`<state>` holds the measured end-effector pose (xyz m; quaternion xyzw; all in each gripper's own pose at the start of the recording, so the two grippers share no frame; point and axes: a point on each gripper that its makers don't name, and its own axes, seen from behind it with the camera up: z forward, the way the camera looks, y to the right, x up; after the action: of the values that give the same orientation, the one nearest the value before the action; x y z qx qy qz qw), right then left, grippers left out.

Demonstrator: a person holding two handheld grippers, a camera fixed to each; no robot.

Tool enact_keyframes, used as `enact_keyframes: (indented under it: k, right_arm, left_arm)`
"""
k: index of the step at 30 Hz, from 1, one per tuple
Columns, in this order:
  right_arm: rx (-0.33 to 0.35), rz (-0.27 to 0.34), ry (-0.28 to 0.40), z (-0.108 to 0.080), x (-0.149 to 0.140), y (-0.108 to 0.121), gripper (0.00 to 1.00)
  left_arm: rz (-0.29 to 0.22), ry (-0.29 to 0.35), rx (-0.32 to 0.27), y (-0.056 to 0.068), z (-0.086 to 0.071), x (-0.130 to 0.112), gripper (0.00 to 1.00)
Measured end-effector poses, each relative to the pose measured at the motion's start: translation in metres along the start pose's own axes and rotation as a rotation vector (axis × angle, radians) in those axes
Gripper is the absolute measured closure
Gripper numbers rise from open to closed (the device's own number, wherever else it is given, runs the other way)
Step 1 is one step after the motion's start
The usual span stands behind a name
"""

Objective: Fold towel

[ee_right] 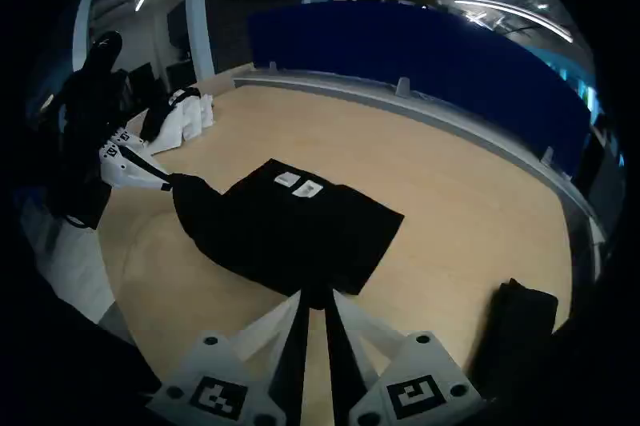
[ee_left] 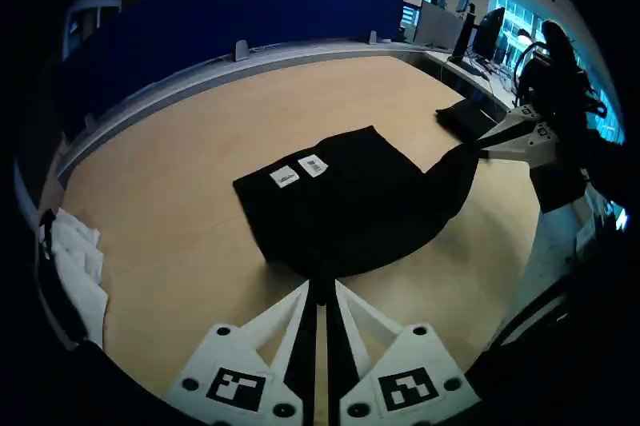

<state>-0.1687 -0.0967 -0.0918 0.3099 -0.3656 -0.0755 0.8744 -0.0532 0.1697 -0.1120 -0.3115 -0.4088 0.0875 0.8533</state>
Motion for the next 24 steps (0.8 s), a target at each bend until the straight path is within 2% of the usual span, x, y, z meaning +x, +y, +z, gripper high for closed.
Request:
enact_keyframes:
  k: [7,12,18,24]
  right_arm:
    - [-0.003,-0.003,0.007,0.014,0.014,0.016,0.87]
    - [-0.002,0.0,0.012,0.026,0.025,0.027,0.87]
    - [-0.006,-0.011,0.006,0.039,0.035,0.04,0.87]
    - [-0.017,-0.024,-0.006,0.051,0.042,0.053,0.87]
  left_arm:
    - [-0.073,-0.01,-0.006,-0.01,0.011,0.009,0.93]
    - [-0.103,-0.016,-0.002,-0.021,0.019,0.018,0.93]
    - [-0.104,-0.018,0.014,-0.035,0.027,0.036,0.93]
    - [-0.075,-0.039,0.035,-0.045,0.036,0.051,0.93]
